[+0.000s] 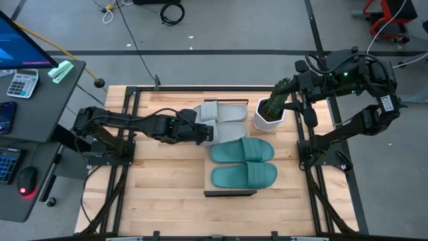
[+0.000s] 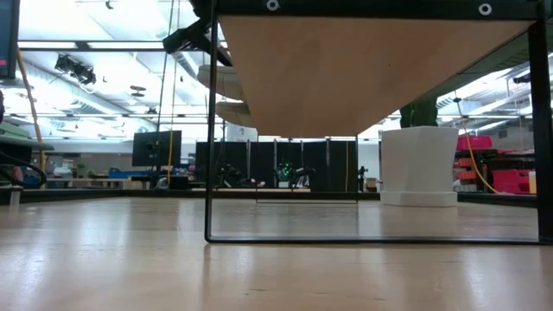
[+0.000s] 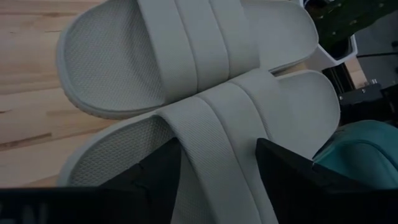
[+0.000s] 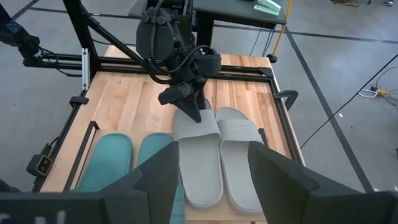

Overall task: Pick and place slides into the shelf
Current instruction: Put the gray slide on the shelf

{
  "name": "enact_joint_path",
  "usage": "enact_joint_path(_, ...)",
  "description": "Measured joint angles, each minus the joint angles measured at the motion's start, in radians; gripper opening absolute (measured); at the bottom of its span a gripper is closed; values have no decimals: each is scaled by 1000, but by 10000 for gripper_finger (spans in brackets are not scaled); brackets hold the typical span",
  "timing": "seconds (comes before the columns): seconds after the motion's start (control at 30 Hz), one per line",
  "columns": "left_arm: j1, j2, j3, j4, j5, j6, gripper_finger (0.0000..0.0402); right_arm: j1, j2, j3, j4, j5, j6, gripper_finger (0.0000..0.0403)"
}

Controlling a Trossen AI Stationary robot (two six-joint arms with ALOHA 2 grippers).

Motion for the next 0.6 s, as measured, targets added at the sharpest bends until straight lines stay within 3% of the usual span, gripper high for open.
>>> enact_joint_path(0.6, 0, 0, 0, -29, 33, 10, 282, 0, 0, 0, -1, 0, 16, 199)
